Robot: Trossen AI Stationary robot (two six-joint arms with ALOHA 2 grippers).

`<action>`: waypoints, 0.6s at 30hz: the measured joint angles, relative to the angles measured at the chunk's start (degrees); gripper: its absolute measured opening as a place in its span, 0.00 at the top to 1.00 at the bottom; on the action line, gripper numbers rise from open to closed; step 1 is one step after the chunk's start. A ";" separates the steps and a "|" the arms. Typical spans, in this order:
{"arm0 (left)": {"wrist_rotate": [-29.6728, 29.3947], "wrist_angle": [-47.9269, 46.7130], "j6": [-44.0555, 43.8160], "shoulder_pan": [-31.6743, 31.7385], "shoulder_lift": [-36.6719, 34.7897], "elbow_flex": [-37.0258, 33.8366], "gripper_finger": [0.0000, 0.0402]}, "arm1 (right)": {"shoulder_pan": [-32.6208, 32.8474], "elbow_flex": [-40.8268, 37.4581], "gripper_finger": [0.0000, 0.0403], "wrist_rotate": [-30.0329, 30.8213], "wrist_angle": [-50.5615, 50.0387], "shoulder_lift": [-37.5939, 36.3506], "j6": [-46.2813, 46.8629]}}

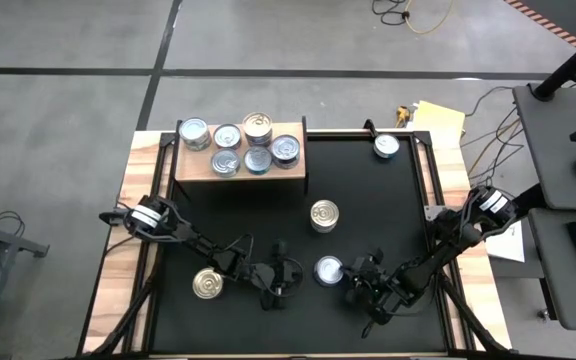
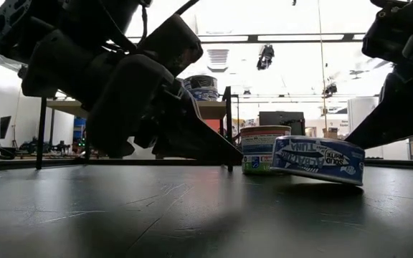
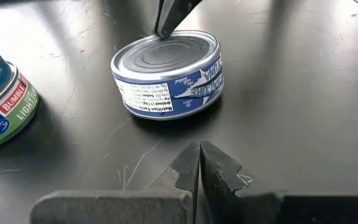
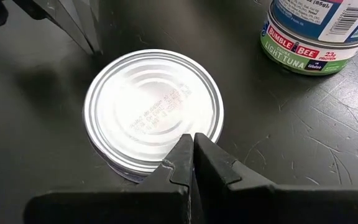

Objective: Stack canned seafood by type on shelf
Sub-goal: Stack the blue tuna can on top of the blue tuna can on the shelf

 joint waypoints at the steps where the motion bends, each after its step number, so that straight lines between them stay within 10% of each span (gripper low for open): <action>1: 0.00 0.03 0.00 0.00 0.00 0.00 1.00 | 0.02 0.00 0.98 0.08 -0.03 0.00 0.00; 18: 0.04 6.19 1.23 1.03 4.41 0.46 1.00 | 0.02 -0.04 0.98 0.39 0.11 0.09 -0.02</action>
